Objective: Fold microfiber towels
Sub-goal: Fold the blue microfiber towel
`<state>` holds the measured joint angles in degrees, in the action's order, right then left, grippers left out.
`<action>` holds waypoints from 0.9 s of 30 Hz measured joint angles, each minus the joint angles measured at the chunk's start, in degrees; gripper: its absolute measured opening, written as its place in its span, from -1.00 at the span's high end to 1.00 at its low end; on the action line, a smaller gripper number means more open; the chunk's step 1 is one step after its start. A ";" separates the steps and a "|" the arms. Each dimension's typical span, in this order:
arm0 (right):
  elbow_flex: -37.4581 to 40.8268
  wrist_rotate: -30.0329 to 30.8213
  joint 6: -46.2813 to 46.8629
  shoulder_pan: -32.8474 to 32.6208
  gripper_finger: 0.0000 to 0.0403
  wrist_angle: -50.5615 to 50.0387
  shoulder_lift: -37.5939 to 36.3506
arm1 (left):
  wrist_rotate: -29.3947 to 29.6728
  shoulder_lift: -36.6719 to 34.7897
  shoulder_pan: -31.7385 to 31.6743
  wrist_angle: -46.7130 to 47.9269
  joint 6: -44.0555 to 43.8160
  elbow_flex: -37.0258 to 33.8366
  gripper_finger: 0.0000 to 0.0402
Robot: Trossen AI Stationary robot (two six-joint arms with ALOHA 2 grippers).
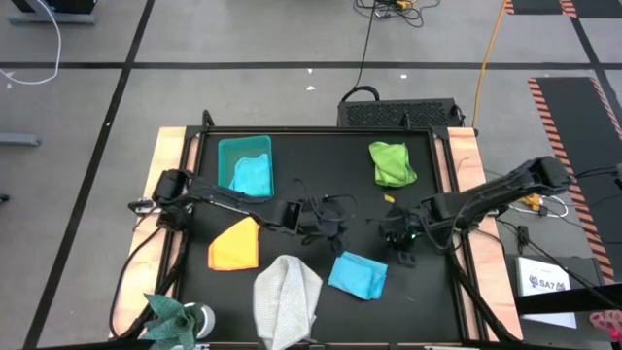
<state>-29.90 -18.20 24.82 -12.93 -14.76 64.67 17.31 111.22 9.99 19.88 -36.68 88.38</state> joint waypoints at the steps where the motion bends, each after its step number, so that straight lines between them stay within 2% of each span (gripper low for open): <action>1: 0.01 0.00 0.32 -0.55 0.99 0.85 1.03 | 0.07 -0.24 -0.19 0.01 0.26 0.00 0.44; 7: 0.05 -0.12 0.96 -5.66 1.00 2.67 6.53 | 0.38 -0.39 -1.04 2.01 0.57 0.00 0.44; 14: 0.01 -3.04 2.72 -10.36 1.00 7.71 10.71 | 0.47 -0.39 -1.68 4.04 0.19 0.00 0.44; 21: -0.06 -2.91 -2.64 -8.62 1.00 14.51 14.81 | 0.63 -0.39 -2.24 4.37 0.20 0.00 0.44; 27: 0.01 -2.90 -6.14 -5.27 1.00 11.79 15.21 | 0.04 -0.39 -2.24 4.44 0.19 0.00 0.44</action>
<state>-29.89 -21.09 18.67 -18.20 -2.98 79.88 17.35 110.83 7.75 24.32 -36.49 88.38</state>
